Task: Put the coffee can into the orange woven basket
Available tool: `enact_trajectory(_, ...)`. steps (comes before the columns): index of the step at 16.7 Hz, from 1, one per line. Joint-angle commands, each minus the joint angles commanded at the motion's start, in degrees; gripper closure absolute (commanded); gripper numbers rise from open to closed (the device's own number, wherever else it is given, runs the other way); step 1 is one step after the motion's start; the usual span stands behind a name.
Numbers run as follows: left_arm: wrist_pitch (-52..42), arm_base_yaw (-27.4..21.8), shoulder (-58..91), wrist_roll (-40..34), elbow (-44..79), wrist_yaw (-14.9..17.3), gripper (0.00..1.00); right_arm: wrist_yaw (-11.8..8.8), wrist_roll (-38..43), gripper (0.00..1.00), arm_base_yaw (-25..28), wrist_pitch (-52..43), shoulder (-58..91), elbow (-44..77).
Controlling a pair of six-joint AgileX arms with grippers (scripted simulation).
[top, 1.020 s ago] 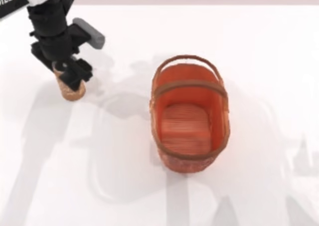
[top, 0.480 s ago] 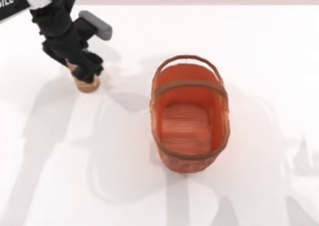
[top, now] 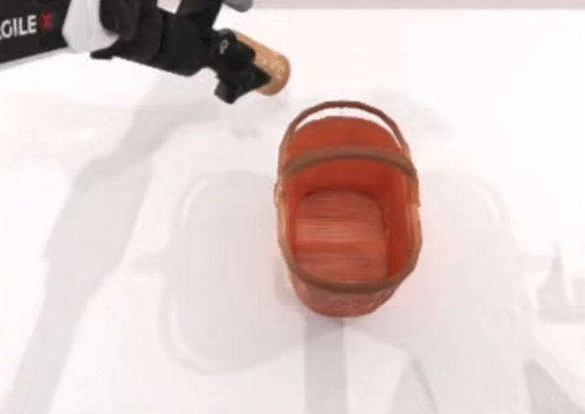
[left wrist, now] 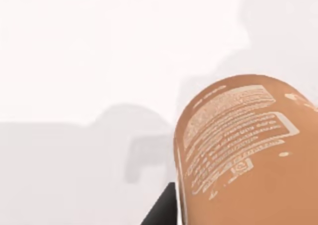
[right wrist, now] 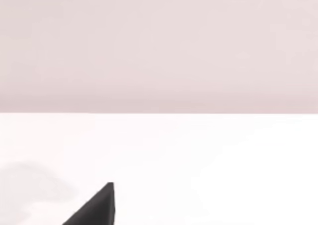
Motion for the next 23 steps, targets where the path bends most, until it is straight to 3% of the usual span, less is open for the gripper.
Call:
enact_trajectory(7,40.61,-2.84,-8.02,-12.56,-15.79,25.51,1.00,0.00,0.00,0.00,0.00,0.00,0.00,0.00)
enact_trajectory(11,54.78,-3.93,-12.28,-17.30,-22.00,35.70,1.00,0.00,0.00,0.00,0.00,0.00,0.00,0.00)
enact_trajectory(14,59.02,-4.27,-13.96,-18.84,-24.09,39.15,1.00,0.00,0.00,0.00,0.00,0.00,0.00,0.00)
enact_trajectory(23,63.38,-3.68,-10.41,-18.79,-25.24,39.39,1.00,0.00,0.00,0.00,0.00,0.00,0.00,0.00)
